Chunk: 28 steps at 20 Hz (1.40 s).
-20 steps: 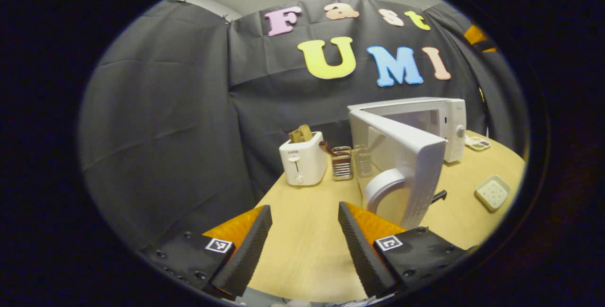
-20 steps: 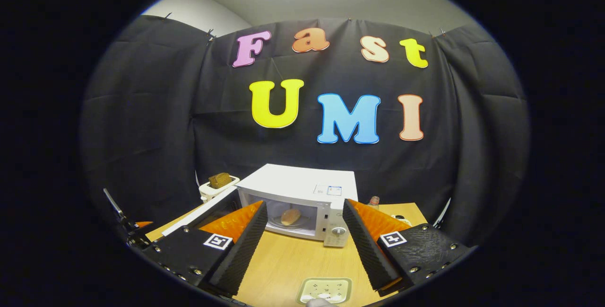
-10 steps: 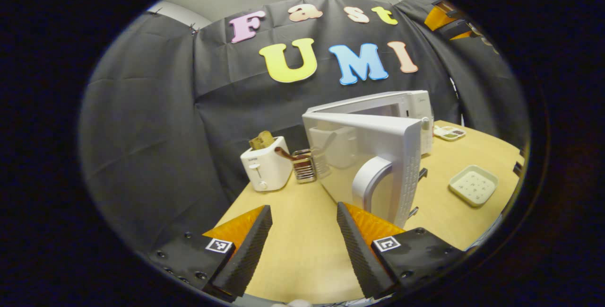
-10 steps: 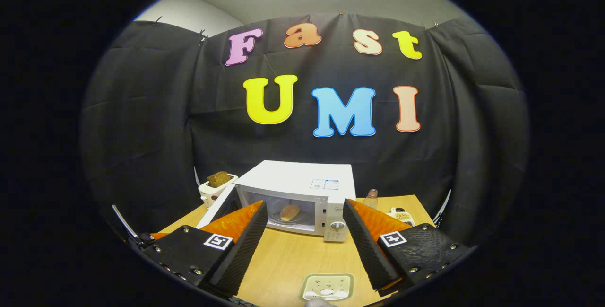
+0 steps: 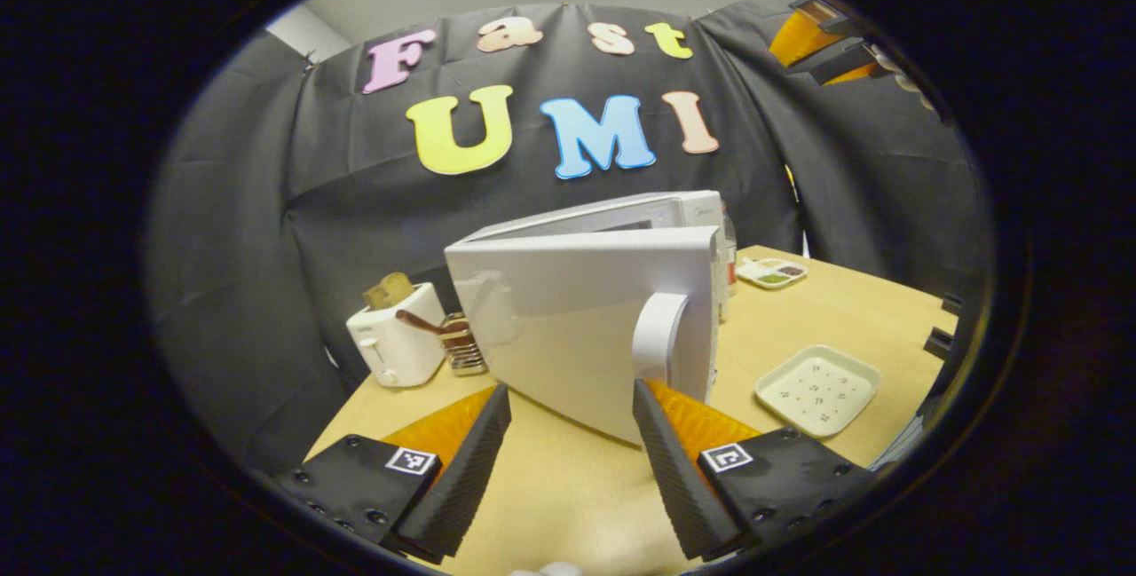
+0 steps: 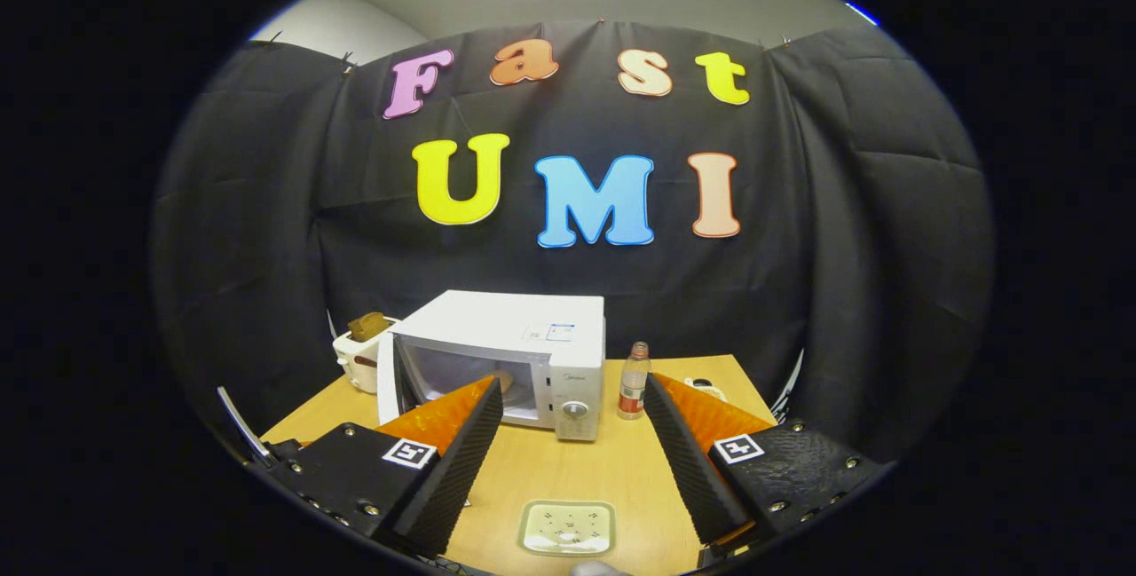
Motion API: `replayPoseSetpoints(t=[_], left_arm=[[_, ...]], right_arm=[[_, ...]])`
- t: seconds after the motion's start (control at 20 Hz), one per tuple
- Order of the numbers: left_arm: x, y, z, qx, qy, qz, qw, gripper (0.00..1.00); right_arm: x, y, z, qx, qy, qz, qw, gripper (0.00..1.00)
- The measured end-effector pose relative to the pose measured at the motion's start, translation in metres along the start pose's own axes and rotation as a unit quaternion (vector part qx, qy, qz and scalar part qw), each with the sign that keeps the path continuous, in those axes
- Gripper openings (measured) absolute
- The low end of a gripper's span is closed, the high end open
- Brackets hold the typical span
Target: Open the microwave oven with the left hand, put the food in, and close the microwave oven.
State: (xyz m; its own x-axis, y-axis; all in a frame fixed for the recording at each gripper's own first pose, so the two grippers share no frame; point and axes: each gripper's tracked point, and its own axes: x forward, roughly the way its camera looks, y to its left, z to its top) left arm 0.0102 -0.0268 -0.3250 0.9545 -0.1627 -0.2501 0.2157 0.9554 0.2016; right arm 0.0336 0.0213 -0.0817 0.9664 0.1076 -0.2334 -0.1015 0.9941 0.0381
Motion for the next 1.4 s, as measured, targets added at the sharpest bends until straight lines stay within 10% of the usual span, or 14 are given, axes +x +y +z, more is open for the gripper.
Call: replayPoseSetpoints(t=[0.6,1.4], left_arm=[[0.112,-0.085,0.061,0.023,-0.044,-0.042,0.998,0.92],[0.214,-0.106,0.097,0.026,-0.064,0.018,0.997,0.96]], right_arm=[[-0.012,-0.068,-0.018,0.004,0.026,-0.039,0.999,0.98],[0.001,-0.107,-0.031,0.016,0.055,-0.052,0.997,0.98]])
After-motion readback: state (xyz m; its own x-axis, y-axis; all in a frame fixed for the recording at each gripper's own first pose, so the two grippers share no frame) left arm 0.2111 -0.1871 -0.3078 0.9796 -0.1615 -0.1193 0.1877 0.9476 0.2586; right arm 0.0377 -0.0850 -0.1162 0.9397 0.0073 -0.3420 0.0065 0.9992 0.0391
